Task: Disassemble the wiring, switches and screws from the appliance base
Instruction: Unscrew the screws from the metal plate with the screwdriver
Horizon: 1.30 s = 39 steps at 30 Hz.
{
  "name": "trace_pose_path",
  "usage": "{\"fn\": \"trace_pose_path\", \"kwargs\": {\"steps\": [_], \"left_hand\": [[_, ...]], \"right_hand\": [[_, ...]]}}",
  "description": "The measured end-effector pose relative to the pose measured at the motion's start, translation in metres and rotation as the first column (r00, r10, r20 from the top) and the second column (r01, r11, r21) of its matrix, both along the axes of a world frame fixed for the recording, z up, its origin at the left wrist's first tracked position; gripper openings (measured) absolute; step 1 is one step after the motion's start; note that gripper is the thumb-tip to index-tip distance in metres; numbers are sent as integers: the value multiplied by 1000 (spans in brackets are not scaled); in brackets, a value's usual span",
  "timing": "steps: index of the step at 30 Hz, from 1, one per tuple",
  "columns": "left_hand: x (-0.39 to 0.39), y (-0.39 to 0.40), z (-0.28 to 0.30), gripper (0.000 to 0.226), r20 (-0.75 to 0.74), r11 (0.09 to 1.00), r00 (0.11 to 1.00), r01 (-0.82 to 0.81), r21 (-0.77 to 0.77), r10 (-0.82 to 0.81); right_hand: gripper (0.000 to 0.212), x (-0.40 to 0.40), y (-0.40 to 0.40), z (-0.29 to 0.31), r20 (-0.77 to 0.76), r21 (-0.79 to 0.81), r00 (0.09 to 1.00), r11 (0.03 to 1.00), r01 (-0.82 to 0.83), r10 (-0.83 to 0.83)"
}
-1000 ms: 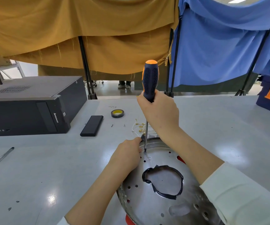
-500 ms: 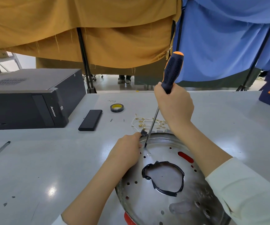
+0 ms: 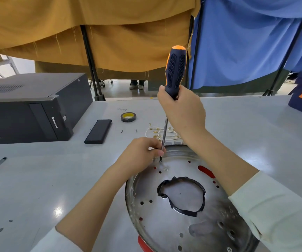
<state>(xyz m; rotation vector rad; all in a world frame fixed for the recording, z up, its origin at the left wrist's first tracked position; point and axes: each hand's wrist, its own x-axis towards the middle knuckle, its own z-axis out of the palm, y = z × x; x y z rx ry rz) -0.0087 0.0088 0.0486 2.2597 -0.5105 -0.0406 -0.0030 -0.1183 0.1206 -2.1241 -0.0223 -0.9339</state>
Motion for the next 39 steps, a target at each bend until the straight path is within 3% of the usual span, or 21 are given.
{"fn": "trace_pose_path", "kwargs": {"steps": [6,11,14,21,25,27,30,35,39], "left_hand": [[0,0,-9,15,34,1000,999,20,-16,-20],[0,2,-7,19,27,998,998,48,43,-49],[0,2,-8,18,24,998,999,45,53,-46],[-1,2,-9,25,32,998,998,51,49,-52],[0,0,-11,29,47,997,998,26,73,-30],[1,-1,-11,35,53,995,999,7,98,-12],[1,-1,-11,40,58,991,998,-6,136,-1],[-2,0,-12,31,84,982,996,4,191,-20],[-1,-3,-11,23,84,951,994,37,307,-66]], "right_hand": [[35,-2,-11,4,-114,1,961,968,-252,250],[18,-4,-21,14,-237,33,839,867,-498,491],[16,-7,-21,12,-192,-51,862,873,-485,468],[21,-12,-17,-1,-100,-48,908,909,-413,407],[18,-12,-13,1,-50,-143,962,952,-271,267],[15,-11,-9,10,-54,64,924,925,-375,378],[9,-13,0,23,-18,422,823,751,-508,567],[34,-13,19,21,47,536,796,657,-530,603],[37,-9,24,16,123,503,842,698,-509,526]]}}
